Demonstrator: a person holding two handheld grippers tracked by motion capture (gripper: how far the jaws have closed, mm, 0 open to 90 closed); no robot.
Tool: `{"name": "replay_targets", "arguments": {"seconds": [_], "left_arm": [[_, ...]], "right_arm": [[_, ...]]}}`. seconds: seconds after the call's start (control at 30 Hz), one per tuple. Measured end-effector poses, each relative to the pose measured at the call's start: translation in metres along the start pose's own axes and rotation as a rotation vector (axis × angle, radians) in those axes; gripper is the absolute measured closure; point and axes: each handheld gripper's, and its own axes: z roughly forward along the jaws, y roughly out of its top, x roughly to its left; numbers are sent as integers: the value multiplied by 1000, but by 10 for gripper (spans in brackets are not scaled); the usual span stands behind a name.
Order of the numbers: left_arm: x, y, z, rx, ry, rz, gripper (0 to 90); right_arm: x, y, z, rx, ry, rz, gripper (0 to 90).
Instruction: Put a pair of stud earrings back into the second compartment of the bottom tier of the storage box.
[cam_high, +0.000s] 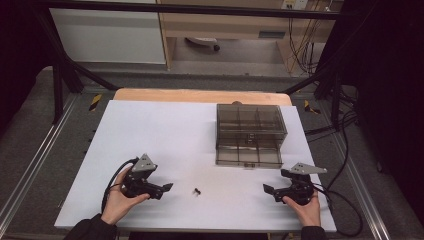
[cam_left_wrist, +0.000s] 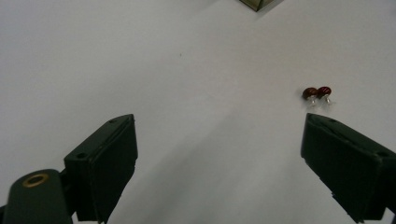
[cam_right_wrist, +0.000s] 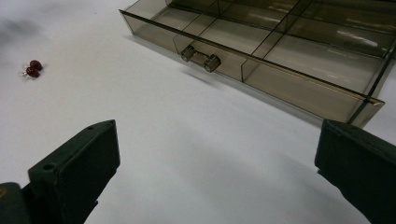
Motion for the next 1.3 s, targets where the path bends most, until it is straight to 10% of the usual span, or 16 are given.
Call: {"name": "replay_targets", "arguments": {"seconds": [0.6,1.3], "left_arm": [[-32,32,41,61,-50,39,170],[-53,28,61,106,-83,57,529]], "right_arm": [[0,0,1,6,-2,-10,8],[0,0,0,3,-3,-7,8]]}}
